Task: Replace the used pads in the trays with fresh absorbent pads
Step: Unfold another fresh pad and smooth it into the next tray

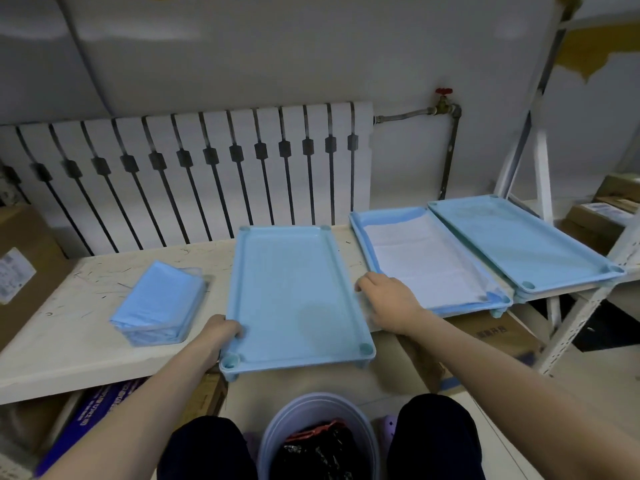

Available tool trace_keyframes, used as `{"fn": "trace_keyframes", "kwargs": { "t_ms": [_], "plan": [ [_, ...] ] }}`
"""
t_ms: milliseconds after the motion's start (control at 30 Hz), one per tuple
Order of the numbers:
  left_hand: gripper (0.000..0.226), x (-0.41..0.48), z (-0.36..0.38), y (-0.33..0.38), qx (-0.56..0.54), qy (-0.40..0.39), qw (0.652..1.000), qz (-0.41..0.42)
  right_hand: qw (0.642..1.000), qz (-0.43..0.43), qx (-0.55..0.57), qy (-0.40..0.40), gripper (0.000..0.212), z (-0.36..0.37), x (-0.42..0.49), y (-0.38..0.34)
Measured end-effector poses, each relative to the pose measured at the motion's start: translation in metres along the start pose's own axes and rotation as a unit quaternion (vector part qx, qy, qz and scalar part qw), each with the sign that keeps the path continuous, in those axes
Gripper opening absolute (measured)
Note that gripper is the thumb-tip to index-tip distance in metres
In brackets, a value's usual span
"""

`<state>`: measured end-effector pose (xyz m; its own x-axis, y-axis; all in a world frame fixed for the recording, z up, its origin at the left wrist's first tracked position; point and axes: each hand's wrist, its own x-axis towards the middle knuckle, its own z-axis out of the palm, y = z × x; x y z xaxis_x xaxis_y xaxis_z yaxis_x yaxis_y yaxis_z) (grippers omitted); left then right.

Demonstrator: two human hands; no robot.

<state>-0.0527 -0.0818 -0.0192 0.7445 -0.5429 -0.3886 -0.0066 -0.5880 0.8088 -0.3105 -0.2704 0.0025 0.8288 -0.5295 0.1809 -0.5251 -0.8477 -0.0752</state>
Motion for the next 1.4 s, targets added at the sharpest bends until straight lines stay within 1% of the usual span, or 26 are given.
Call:
{"fn": "trace_keyframes", "kwargs": {
  "t_ms": [33, 100, 167, 233, 267, 333, 400, 433, 500, 567, 600, 667, 700, 767, 867, 900, 1000, 1067, 1267, 1333, 1400],
  "plan": [
    [0.02, 0.0, 0.002, -0.001, 0.057, 0.026, 0.998, 0.011, 1.0, -0.006, 0.013, -0.003, 0.039, 0.002, 0.003, -0.012],
    [0.012, -0.006, 0.004, -0.003, 0.2, 0.042, 0.978, 0.031, 0.997, -0.019, 0.03, -0.064, 0.037, 0.012, 0.009, -0.033],
    [0.016, -0.014, 0.007, -0.005, 0.318, 0.023, 0.947, 0.047, 0.99, -0.037, 0.048, -0.13, 0.036, 0.025, 0.012, -0.048],
    [0.026, -0.015, 0.003, -0.01, 0.357, 0.026, 0.932, 0.062, 0.985, -0.055, 0.061, -0.151, 0.035, 0.035, 0.02, -0.063],
    [0.028, -0.016, 0.0, -0.008, 0.349, 0.048, 0.933, 0.075, 0.984, -0.061, 0.064, -0.155, 0.035, 0.039, 0.022, -0.068],
    [0.026, -0.016, -0.013, -0.002, 0.324, 0.117, 0.93, 0.126, 0.981, -0.068, 0.07, -0.169, 0.035, 0.045, 0.028, -0.078],
    [0.024, -0.014, -0.033, 0.005, 0.304, 0.189, 0.918, 0.168, 0.977, -0.076, 0.061, -0.19, 0.036, 0.05, 0.035, -0.087],
    [0.025, -0.011, -0.047, 0.007, 0.297, 0.219, 0.912, 0.177, 0.975, -0.078, 0.059, -0.197, 0.035, 0.053, 0.039, -0.091],
    [0.032, 0.0, -0.076, 0.008, 0.296, 0.267, 0.903, 0.162, 0.976, -0.076, 0.058, -0.195, 0.033, 0.056, 0.05, -0.098],
    [0.038, 0.013, -0.103, 0.005, 0.317, 0.295, 0.896, 0.103, 0.979, -0.073, 0.053, -0.185, 0.032, 0.057, 0.063, -0.104],
    [0.041, 0.017, -0.112, 0.002, 0.331, 0.295, 0.894, 0.065, 0.979, -0.072, 0.051, -0.184, 0.032, 0.058, 0.067, -0.106],
    [0.047, 0.026, -0.124, -0.004, 0.344, 0.272, 0.899, 0.002, 0.979, -0.071, 0.052, -0.184, 0.031, 0.06, 0.073, -0.109],
    [0.048, 0.03, -0.128, -0.007, 0.342, 0.26, 0.903, -0.018, 0.979, -0.071, 0.057, -0.181, 0.029, 0.063, 0.076, -0.111],
    [0.044, 0.034, -0.129, -0.008, 0.345, 0.254, 0.903, -0.027, 0.981, -0.071, 0.07, -0.169, 0.027, 0.067, 0.078, -0.111],
    [0.031, 0.037, -0.126, -0.005, 0.356, 0.279, 0.892, 0.005, 0.981, -0.073, 0.089, -0.158, 0.022, 0.072, 0.081, -0.111],
    [0.027, 0.037, -0.125, -0.003, 0.347, 0.286, 0.893, 0.022, 0.981, -0.073, 0.088, -0.158, 0.02, 0.074, 0.082, -0.111],
    [0.023, 0.036, -0.119, 0.004, 0.266, 0.304, 0.911, 0.082, 0.981, -0.071, 0.084, -0.162, 0.019, 0.074, 0.082, -0.114],
    [0.02, 0.033, -0.116, 0.009, 0.252, 0.316, 0.908, 0.112, 0.98, -0.066, 0.085, -0.164, 0.019, 0.073, 0.081, -0.115],
    [0.019, 0.011, -0.11, 0.027, 0.245, 0.355, 0.885, 0.173, 0.975, -0.056, 0.1, -0.189, 0.027, 0.063, 0.075, -0.117],
    [0.022, 0.003, -0.105, 0.034, 0.214, 0.368, 0.882, 0.202, 0.974, -0.047, 0.125, -0.183, 0.029, 0.058, 0.073, -0.119],
    [0.021, -0.006, -0.096, 0.041, 0.137, 0.348, 0.895, 0.242, 0.972, -0.033, 0.18, -0.147, 0.029, 0.053, 0.071, -0.121]
  ]
}}
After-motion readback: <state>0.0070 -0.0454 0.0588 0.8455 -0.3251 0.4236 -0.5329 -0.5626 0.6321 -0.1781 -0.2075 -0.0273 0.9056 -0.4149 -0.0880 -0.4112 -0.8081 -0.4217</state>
